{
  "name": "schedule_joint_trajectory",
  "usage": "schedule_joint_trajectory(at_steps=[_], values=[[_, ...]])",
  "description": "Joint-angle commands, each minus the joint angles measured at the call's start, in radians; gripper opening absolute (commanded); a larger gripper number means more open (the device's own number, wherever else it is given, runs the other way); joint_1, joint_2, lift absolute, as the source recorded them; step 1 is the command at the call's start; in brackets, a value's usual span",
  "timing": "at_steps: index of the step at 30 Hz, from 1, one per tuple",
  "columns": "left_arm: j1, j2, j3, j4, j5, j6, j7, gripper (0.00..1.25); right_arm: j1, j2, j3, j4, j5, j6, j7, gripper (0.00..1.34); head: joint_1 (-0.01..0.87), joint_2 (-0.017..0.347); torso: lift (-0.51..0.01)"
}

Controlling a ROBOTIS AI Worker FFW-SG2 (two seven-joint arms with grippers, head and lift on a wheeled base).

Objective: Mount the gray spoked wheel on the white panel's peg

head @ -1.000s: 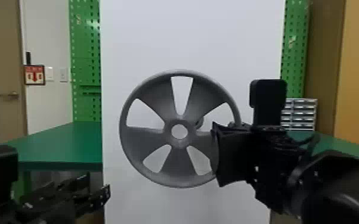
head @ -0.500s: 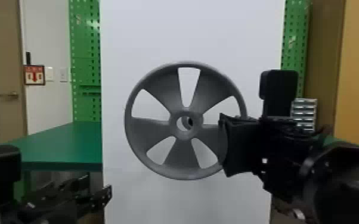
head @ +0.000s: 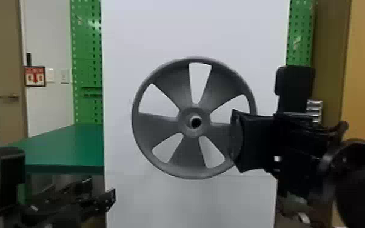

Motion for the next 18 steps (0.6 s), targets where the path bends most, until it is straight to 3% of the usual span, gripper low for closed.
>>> schedule_joint_trajectory(at_steps=[1,18], values=[[-0.001,0.001,-0.002,0.001,0.0,0.0,0.0,0.75,-0.002,-0.008,-0.009,0.002,-0.018,0.01,0.0,0.17,0.114,-0.008,-0.463],[-0.004,0.001,-0.004,0.002,0.0,0.0,0.0,0.75,0.003,-0.012,-0.004,0.015,-0.01,0.01,0.0,0.17,0.114,-0.008,-0.462]])
